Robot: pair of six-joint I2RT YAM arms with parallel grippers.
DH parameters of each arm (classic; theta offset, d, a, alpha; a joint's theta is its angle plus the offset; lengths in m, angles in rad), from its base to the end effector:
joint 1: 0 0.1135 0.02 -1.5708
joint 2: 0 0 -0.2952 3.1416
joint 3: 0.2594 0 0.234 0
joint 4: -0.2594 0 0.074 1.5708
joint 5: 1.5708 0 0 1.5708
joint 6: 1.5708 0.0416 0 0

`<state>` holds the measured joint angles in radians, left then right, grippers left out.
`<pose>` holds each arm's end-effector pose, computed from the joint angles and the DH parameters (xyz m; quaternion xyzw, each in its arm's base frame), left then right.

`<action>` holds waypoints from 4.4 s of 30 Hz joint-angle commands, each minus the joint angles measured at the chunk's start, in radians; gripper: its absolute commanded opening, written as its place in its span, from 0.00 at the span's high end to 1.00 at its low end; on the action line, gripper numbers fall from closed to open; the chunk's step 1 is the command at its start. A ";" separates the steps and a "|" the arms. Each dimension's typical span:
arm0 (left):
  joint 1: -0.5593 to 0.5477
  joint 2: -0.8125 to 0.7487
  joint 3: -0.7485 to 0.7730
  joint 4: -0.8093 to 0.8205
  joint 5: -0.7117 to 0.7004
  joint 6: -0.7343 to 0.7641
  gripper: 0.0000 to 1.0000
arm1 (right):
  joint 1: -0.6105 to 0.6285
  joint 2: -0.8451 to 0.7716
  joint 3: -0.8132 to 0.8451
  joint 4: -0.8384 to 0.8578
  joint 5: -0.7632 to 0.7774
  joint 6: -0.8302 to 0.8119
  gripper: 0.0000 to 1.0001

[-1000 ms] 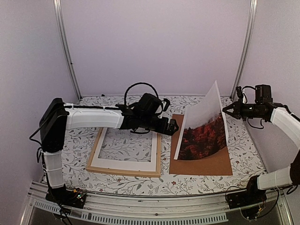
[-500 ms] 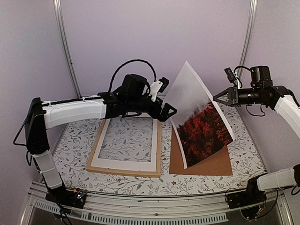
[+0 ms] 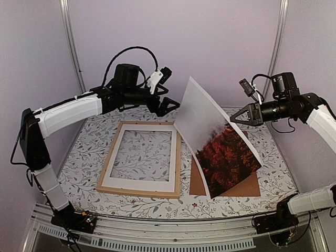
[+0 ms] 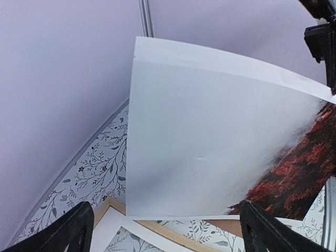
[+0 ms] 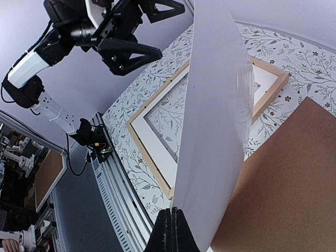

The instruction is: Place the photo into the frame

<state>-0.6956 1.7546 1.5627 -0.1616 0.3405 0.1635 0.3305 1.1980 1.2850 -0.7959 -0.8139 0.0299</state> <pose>0.3086 -0.2757 0.3803 0.4248 0.6948 -0.2823 0.5071 0.1892 0.0969 0.4011 -0.2884 0.8002 0.4226 0.3130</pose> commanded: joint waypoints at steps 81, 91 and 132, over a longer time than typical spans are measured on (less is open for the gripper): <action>0.090 0.105 0.311 -0.482 0.519 0.185 1.00 | 0.217 0.188 0.232 -0.120 0.452 -0.155 0.59; 0.081 0.129 0.322 -0.486 0.528 0.178 1.00 | 0.217 0.193 0.225 -0.117 0.434 -0.159 0.74; 0.613 -0.191 -0.660 -0.030 -0.193 -0.562 0.06 | 0.136 0.213 0.449 -0.013 0.141 0.110 1.00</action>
<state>-0.0902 1.5208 0.9165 -0.2985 0.0998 -0.3443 0.4698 1.4021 1.6962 -0.8627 -0.5884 0.0921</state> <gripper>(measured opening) 0.928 0.013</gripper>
